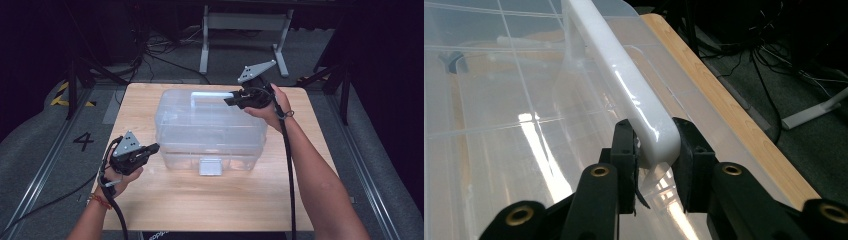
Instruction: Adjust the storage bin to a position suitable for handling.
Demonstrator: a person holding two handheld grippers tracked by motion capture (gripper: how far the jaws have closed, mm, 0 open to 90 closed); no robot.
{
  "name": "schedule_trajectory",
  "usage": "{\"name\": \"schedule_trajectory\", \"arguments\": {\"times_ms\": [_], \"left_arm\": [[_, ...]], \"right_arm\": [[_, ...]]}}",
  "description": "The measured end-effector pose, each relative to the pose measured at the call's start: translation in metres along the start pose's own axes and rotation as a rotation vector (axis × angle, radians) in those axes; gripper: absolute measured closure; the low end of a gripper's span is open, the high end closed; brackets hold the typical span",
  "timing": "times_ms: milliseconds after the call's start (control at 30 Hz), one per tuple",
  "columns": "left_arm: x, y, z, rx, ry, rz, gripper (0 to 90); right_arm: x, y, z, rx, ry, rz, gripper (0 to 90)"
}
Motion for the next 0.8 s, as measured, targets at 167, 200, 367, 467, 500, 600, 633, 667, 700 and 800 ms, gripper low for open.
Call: {"name": "schedule_trajectory", "arguments": {"times_ms": [167,200,367,467,500,600,633,667,700,800], "left_arm": [[-0.004,0.0,0.0,0.051,0.038,-0.031,90.0],[-0.004,0.0,0.0,0.05,0.037,-0.027,90.0],[-0.006,-0.001,0.0,0.047,0.042,-0.023,90.0],[-0.006,0.0,0.002,0.047,0.043,-0.021,90.0],[-0.006,0.0,0.003,0.041,0.047,-0.021,90.0],[-0.005,0.001,0.004,0.046,0.046,-0.019,90.0],[-0.005,0.0,0.004,0.045,0.047,-0.017,90.0],[-0.004,0.0,0.004,0.044,0.049,-0.015,90.0],[-0.004,0.0,0.004,0.044,0.049,-0.015,90.0],[-0.004,0.0,0.004,0.04,0.049,-0.013,90.0]], "right_arm": [[0.0,0.001,0.001,-0.005,-0.005,0.0,73.6],[0.0,0.001,0.001,-0.005,-0.005,0.002,73.6],[0.0,0.0,0.001,-0.005,-0.013,-0.001,73.5],[0.0,0.0,0.001,-0.014,-0.013,-0.009,73.2],[0.001,0.0,0.0,-0.016,-0.012,-0.012,73.0],[0.002,-0.001,-0.001,-0.01,-0.008,-0.032,72.0],[0.004,-0.001,-0.002,-0.001,0.003,-0.046,71.1],[0.011,-0.001,-0.003,-0.007,0.028,-0.051,69.5],[0.011,-0.001,-0.003,-0.007,0.028,-0.051,69.5],[0.018,-0.001,-0.007,-0.018,0.046,-0.064,69.6]]}}
Point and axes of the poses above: each handheld gripper's, and its own axes: x roughly backward along the jaws, z roughly out of its top, y roughly to its right, the point moved 6 cm from there along -x, roughly forward along the jaws, and after that the axes turned 15 degrees about -y, right-handed, at the moved point
